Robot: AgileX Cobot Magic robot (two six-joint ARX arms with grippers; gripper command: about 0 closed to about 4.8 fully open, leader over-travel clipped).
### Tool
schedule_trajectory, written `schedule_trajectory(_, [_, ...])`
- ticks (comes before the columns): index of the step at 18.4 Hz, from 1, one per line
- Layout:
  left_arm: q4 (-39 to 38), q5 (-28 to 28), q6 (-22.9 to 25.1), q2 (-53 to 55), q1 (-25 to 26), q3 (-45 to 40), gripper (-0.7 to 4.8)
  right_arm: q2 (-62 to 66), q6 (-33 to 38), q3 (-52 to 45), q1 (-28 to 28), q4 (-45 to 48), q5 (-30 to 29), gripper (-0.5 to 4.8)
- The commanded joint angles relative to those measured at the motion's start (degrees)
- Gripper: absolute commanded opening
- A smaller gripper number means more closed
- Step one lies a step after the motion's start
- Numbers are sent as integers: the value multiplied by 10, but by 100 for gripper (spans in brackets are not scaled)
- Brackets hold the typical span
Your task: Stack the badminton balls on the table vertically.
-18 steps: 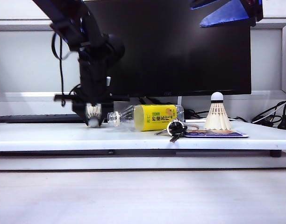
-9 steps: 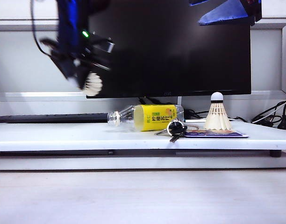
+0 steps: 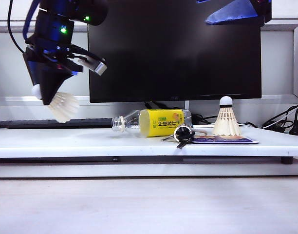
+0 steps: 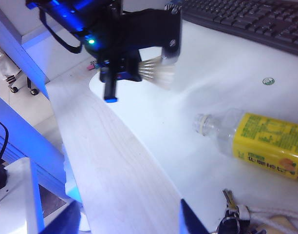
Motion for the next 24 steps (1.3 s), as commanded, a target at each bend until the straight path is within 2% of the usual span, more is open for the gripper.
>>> schedule_trajectory(1, [-29,5,37,0,0,1,89,-2,1,2,0,4,-6,260])
schedule_trajectory(7, [-49,23,62,13,0,1,89,-2,1,2,0,4,-6,260])
schedule_trajectory(12, [-37,12,70,33,0,6,95,-2,1,2,0,4,-5,260])
schedule_trajectory(14, [-30,0,70,34,0,9,130,-2,1,2,0,6,-5,260])
schedule_trajectory(21, [-24,-8,76,41,0,19,130,-2,1,2,0,6,-5,260])
schedule_trajectory(24, [-15,-18,92,56,0,19,134,-2,1,2,0,5,-6,260])
